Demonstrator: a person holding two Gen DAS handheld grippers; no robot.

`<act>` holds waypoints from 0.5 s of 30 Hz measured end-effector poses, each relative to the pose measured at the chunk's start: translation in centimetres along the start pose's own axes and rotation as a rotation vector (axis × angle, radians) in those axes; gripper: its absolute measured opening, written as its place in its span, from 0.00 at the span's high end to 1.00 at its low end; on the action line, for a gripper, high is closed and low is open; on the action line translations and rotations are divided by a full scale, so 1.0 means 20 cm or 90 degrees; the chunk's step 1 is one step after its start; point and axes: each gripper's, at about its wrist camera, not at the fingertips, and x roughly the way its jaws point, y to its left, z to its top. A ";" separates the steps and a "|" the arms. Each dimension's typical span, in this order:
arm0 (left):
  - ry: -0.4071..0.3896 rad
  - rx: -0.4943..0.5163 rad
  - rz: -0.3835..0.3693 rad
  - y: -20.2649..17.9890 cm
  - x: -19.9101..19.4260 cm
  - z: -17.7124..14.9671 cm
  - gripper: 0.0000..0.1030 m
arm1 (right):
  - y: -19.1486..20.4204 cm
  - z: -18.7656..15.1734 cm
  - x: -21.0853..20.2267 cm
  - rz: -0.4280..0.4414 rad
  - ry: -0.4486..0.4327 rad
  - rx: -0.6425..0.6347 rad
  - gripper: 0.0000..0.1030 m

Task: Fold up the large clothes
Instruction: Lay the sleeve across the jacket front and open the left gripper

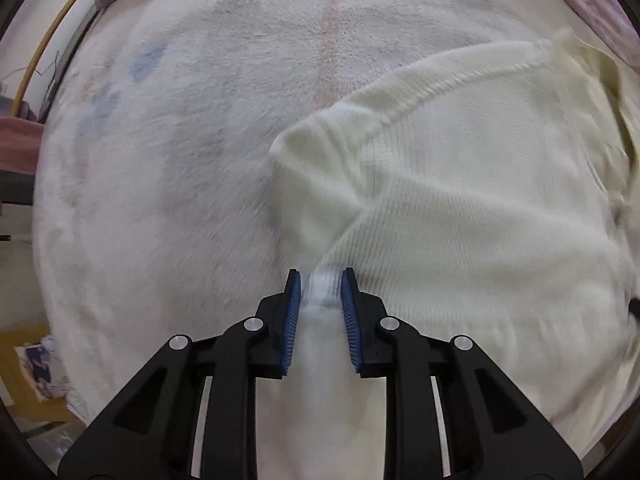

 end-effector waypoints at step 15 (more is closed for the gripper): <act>0.103 -0.083 0.005 0.12 0.20 -0.44 0.25 | -0.09 -0.24 0.13 -0.011 0.073 0.004 0.66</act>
